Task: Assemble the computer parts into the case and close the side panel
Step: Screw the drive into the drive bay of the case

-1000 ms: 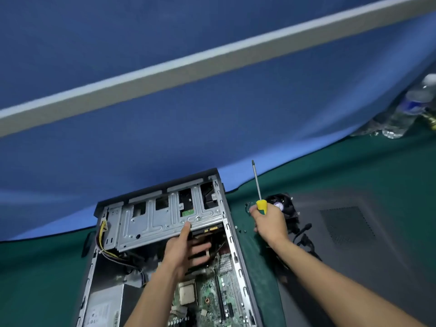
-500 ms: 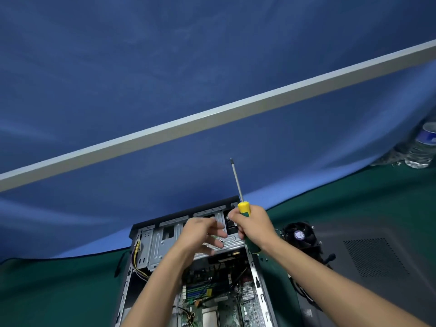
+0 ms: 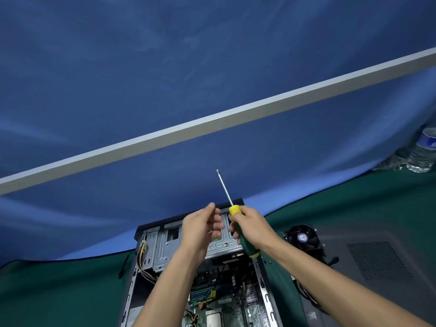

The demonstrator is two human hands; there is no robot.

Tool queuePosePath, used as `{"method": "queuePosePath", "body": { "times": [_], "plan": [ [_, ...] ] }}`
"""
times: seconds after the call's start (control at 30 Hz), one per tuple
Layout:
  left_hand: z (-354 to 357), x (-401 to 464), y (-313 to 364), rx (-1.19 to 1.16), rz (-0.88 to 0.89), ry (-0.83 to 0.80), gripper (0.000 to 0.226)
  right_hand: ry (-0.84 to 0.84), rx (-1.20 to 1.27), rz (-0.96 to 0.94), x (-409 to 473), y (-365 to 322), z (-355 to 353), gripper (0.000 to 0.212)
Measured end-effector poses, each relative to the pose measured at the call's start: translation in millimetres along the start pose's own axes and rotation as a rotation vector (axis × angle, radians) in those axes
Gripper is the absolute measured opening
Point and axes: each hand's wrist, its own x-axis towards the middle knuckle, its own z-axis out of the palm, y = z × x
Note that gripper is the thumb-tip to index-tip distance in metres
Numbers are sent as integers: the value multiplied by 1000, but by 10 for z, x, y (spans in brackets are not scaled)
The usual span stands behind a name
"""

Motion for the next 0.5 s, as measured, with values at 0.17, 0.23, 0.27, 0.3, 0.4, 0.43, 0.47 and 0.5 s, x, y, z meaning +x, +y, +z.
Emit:
{"method": "queuePosePath", "body": {
  "times": [0.17,0.23,0.27,0.3,0.4,0.43,0.47,0.5],
  "plan": [
    [-197,115,140,-495,-88,147,22,-84,-317,-177,-61,-53,-52,20],
    [-264,133,187,-599,-104,168,24,-81,-492,-227,-76,-68,-77,25],
    [-292,136,208,-638,-112,175,24,-76,-540,-241,-85,-79,-83,24],
    [-322,137,226,-670,-118,182,25,-67,-573,-245,-90,-83,-85,24],
    [-401,133,246,-729,-126,184,26,-48,-605,-237,-97,-79,-78,29],
    [-423,129,243,-734,-125,182,27,-51,-604,-238,-95,-74,-73,30],
    [-441,125,236,-734,-122,182,27,-56,-604,-241,-95,-69,-64,29],
    [-457,121,226,-727,-116,182,28,-60,-604,-242,-96,-69,-54,29]
  ]
}}
